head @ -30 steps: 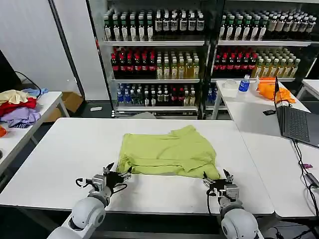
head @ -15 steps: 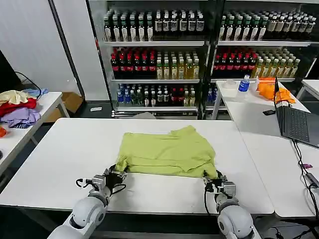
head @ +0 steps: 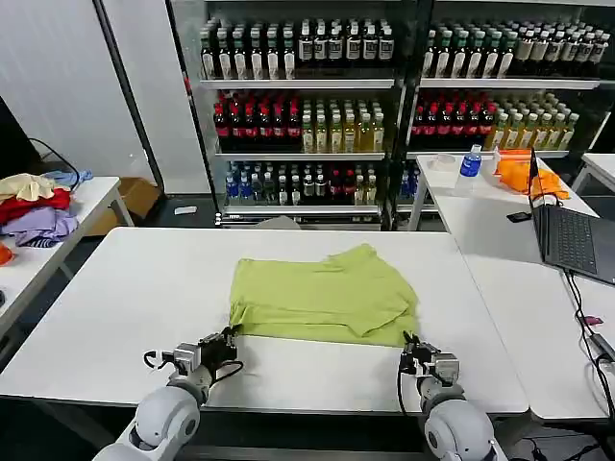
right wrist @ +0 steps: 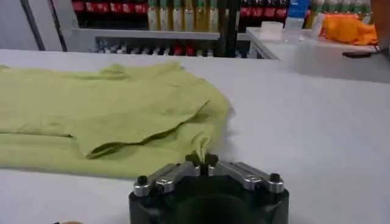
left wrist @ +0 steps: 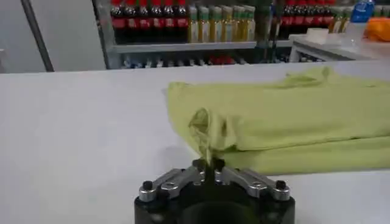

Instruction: Fold and organize the clothes.

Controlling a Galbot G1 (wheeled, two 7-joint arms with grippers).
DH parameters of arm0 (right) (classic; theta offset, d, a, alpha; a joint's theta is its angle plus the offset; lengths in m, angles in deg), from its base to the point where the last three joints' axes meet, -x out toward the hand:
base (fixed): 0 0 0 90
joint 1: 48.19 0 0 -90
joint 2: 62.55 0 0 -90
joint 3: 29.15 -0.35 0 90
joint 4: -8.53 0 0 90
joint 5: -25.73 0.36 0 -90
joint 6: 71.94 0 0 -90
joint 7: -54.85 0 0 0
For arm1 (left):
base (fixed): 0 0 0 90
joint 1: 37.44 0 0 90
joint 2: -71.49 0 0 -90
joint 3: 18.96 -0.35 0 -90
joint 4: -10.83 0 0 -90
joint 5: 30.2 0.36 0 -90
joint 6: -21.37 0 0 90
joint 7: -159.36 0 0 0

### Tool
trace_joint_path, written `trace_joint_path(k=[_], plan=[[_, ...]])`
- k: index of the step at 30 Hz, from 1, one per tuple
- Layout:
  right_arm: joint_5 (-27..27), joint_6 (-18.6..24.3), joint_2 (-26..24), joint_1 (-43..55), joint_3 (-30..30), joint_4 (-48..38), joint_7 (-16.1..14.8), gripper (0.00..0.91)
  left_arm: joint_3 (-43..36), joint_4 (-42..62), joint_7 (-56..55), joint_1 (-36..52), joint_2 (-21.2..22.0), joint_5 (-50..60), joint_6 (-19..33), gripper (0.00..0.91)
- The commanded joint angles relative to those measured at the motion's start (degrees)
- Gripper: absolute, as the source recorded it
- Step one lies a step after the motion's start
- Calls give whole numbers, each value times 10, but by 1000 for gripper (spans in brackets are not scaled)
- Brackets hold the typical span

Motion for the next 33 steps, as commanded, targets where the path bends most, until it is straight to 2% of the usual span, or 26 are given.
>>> trace_joint_path(k=[1,8,15,16,17,18,19,20,28,33], plan=[[-2,0,-11,-61,-7,61,-2,0,32,-94,-7,-86,-6,-2,-5,60],[-13,-8,-31,-125,-21,123,-5,0,70,-180,-11,-195,-3,27,-9,50],[-49,-13,-40,-154,-21,136,-13,0,109,-233,-15,-269,16,49,-13,50],[-52,-15,-39,-154,-20,136,-13,60,111,-238,-15,-276,19,55,-13,60],[-55,-19,-39,-152,-19,136,-14,907,112,-241,-15,-280,20,58,-14,171],[-64,-26,-38,-150,-16,138,-16,907,116,-245,-15,-284,24,62,-18,403],[-68,-29,-37,-149,-15,139,-17,907,119,-248,-14,-287,26,62,-21,725],[-72,-30,-37,-148,-12,140,-23,907,124,-250,-14,-290,26,62,-26,907],[-80,4,-33,-118,-11,152,-26,907,158,-251,-10,-266,5,61,-38,907],[-52,9,-49,-76,-18,150,-19,907,183,-230,-16,-231,-26,24,-43,907]])
